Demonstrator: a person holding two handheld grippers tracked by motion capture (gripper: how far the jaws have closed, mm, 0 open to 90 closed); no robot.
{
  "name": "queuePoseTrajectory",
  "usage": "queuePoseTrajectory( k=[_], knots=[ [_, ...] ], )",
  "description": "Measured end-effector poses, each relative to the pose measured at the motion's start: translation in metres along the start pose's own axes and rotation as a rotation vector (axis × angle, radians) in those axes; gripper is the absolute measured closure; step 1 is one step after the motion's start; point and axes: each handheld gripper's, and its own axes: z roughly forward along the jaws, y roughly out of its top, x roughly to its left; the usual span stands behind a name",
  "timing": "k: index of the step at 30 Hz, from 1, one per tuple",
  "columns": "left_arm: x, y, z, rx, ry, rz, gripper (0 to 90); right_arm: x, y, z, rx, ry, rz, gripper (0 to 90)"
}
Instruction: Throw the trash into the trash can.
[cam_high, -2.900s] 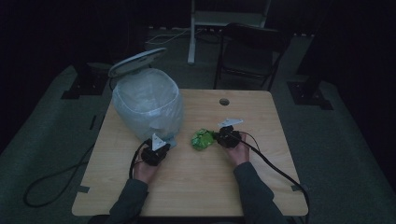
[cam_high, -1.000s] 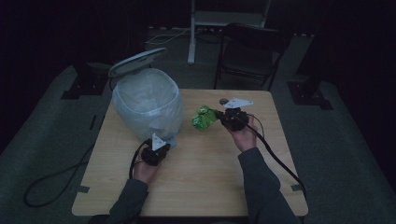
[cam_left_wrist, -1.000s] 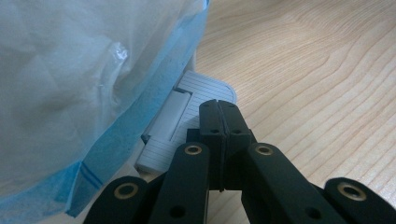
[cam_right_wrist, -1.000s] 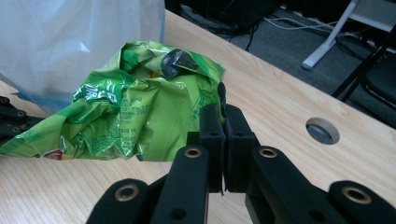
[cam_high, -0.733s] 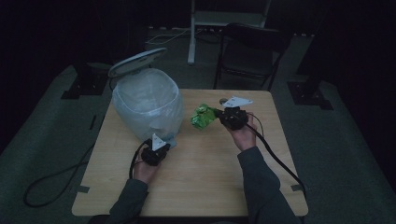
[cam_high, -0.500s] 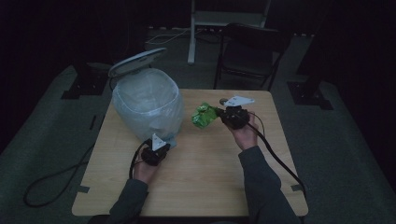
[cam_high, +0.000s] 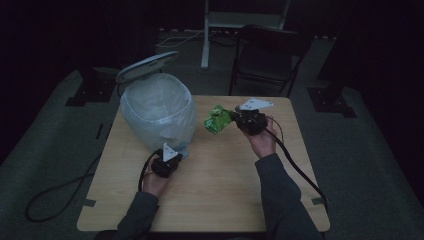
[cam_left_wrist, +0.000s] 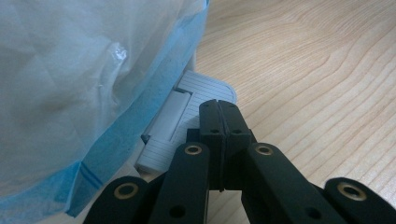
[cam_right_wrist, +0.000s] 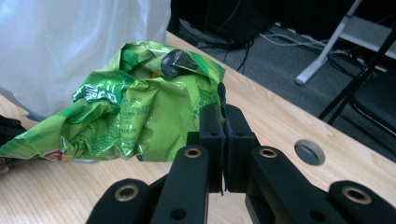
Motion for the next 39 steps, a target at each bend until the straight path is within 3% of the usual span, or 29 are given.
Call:
queuePoseTrajectory(
  k=[39],
  knots=[
    [0.001, 0.0, 0.0, 0.003, -0.005, -0.002, 90.0, 0.014, 0.054, -0.015, -0.119, 0.02, -0.039, 88.0]
  ],
)
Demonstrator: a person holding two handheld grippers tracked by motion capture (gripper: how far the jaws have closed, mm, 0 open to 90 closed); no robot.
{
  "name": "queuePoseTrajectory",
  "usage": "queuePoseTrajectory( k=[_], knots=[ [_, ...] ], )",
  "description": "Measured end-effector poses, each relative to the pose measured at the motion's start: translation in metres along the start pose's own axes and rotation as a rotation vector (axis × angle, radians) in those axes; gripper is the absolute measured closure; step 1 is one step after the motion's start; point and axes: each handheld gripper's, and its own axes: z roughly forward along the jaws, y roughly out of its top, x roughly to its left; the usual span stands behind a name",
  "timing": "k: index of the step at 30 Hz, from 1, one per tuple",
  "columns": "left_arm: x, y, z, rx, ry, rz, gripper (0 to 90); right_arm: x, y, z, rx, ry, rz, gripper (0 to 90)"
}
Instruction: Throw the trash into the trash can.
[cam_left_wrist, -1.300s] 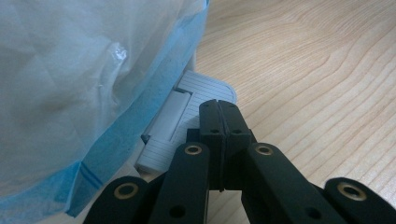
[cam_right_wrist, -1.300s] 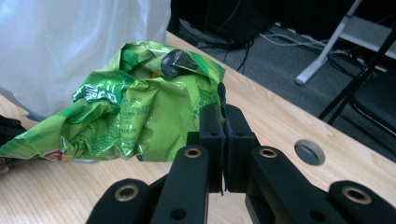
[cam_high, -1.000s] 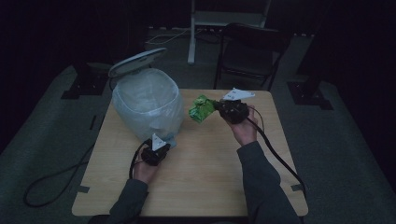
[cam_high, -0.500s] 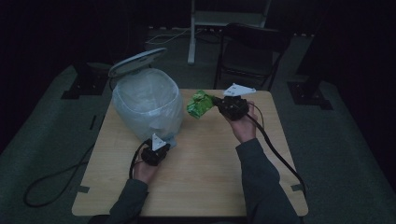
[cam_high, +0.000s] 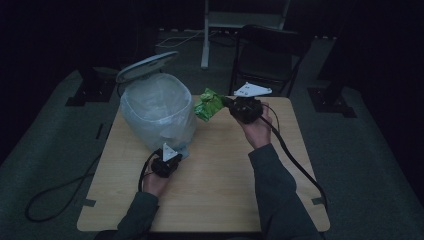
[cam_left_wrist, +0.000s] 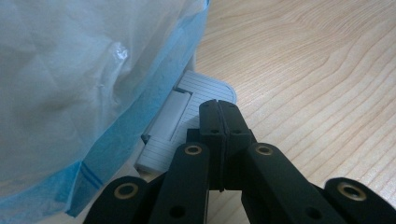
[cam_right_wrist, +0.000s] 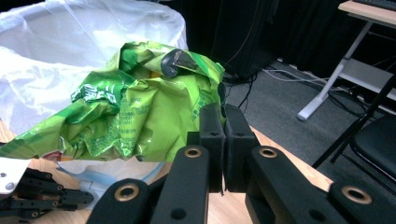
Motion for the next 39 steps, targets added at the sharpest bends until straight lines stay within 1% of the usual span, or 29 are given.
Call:
queuePoseTrajectory(
  k=[8, 10, 17, 18, 21, 29, 31, 39],
  knots=[
    [0.0, 0.0, 0.0, -0.001, 0.0, -0.001, 90.0, 0.003, 0.013, 0.0, -0.015, 0.002, -0.014, 88.0],
    [0.0, 0.0, 0.0, -0.001, 0.0, -0.001, 90.0, 0.003, 0.016, 0.0, -0.021, 0.001, -0.011, 88.0],
    [0.0, 0.0, 0.0, 0.002, -0.001, 0.002, 90.0, 0.004, 0.026, 0.001, -0.03, 0.002, -0.028, 88.1],
    [0.0, 0.0, 0.0, 0.002, -0.006, -0.006, 90.0, 0.005, 0.028, 0.001, -0.032, 0.002, -0.028, 88.1],
    [-0.001, 0.0, 0.0, 0.0, -0.005, -0.009, 90.0, 0.007, 0.032, 0.002, -0.04, 0.006, -0.036, 88.1],
    [-0.001, 0.0, 0.0, -0.002, -0.001, -0.005, 90.0, 0.012, 0.039, 0.008, -0.044, 0.016, -0.041, 88.1],
    [-0.001, 0.0, 0.0, -0.001, -0.001, -0.004, 90.0, 0.012, 0.04, 0.008, -0.05, 0.021, -0.036, 88.1],
    [-0.001, 0.0, 0.0, 0.0, 0.0, -0.002, 90.0, 0.015, 0.048, 0.009, -0.061, 0.023, -0.043, 88.1]
  ],
)
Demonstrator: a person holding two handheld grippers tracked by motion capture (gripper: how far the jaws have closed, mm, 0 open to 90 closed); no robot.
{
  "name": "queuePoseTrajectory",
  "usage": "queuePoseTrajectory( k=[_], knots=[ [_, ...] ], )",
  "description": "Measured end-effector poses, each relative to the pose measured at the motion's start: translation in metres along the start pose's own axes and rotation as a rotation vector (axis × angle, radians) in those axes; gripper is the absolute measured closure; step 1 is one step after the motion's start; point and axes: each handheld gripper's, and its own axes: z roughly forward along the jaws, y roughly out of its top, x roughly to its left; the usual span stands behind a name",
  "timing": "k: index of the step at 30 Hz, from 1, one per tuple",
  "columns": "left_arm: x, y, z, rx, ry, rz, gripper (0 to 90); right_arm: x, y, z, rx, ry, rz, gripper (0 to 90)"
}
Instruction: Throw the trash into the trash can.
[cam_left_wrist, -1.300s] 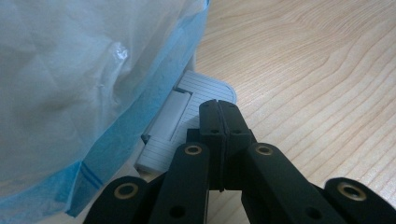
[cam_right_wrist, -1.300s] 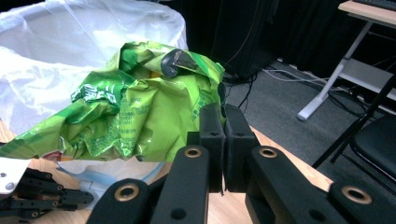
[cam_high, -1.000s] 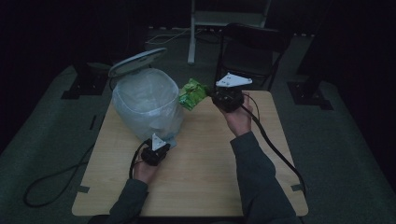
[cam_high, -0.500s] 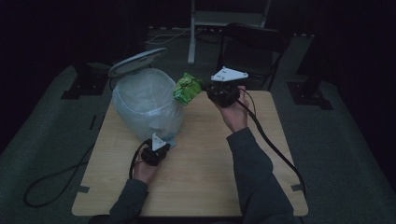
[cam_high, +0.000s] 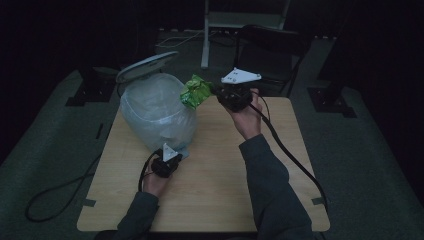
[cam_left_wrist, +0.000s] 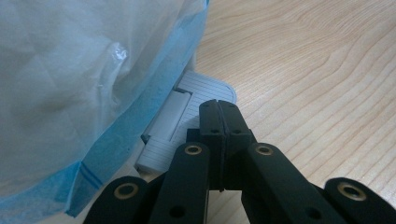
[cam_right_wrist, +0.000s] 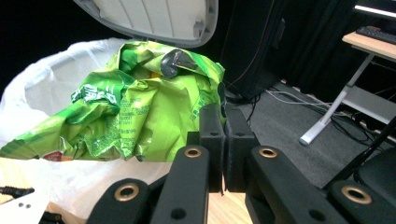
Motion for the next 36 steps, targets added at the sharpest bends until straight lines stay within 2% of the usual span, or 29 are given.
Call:
queuePoseTrajectory(
  k=[12, 36],
  knots=[
    [0.0, 0.0, 0.0, 0.0, 0.0, -0.001, 90.0, 0.011, 0.016, 0.007, -0.016, 0.017, -0.015, 88.0],
    [0.001, 0.0, 0.0, 0.001, -0.003, -0.005, 90.0, 0.017, 0.031, 0.028, -0.002, 0.04, -0.025, 88.1]
  ],
)
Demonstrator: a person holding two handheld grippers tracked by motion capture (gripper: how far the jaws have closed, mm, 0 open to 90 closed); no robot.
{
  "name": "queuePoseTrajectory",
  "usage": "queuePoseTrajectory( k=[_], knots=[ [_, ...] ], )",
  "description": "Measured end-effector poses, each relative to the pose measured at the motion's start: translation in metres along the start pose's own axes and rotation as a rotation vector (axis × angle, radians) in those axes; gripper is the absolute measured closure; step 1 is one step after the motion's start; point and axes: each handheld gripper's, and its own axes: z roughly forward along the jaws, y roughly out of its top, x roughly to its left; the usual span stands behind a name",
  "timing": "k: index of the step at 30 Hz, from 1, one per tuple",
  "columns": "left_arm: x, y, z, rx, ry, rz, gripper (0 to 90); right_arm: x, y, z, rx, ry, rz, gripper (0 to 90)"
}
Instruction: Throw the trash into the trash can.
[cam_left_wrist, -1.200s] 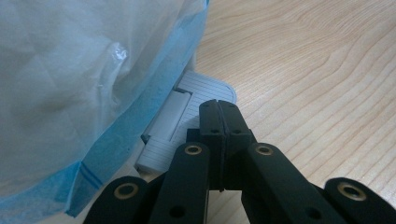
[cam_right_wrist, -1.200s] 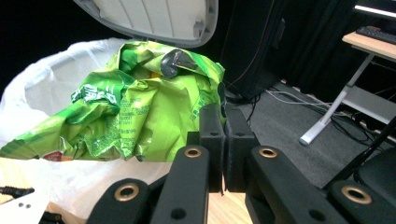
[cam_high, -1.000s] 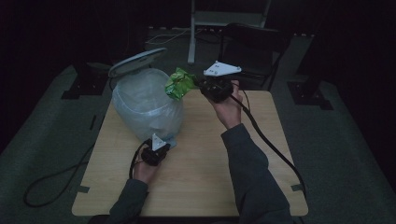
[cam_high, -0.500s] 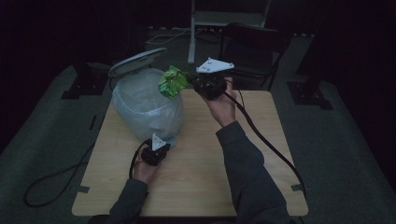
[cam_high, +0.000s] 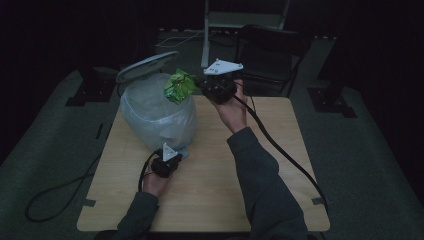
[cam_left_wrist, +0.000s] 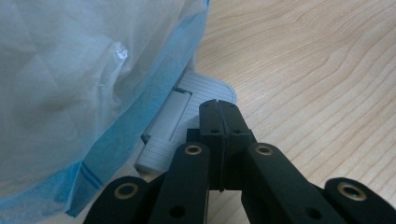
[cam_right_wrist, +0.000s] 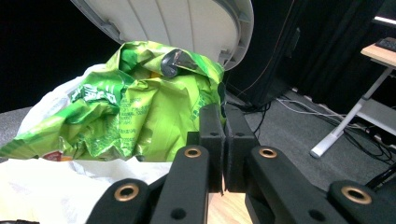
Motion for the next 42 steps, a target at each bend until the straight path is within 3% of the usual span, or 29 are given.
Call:
queuePoseTrajectory(
  k=[13, 25, 42],
  knots=[
    [0.0, 0.0, 0.0, -0.002, -0.001, -0.003, 90.0, 0.004, 0.007, 0.01, 0.017, -0.007, -0.017, 88.0],
    [0.0, 0.0, 0.0, -0.002, -0.002, -0.004, 90.0, 0.004, 0.007, 0.019, 0.027, 0.001, -0.001, 88.1],
    [0.0, 0.0, 0.0, -0.001, -0.002, -0.004, 90.0, 0.018, 0.025, 0.041, 0.037, 0.022, -0.017, 88.0]
  ],
)
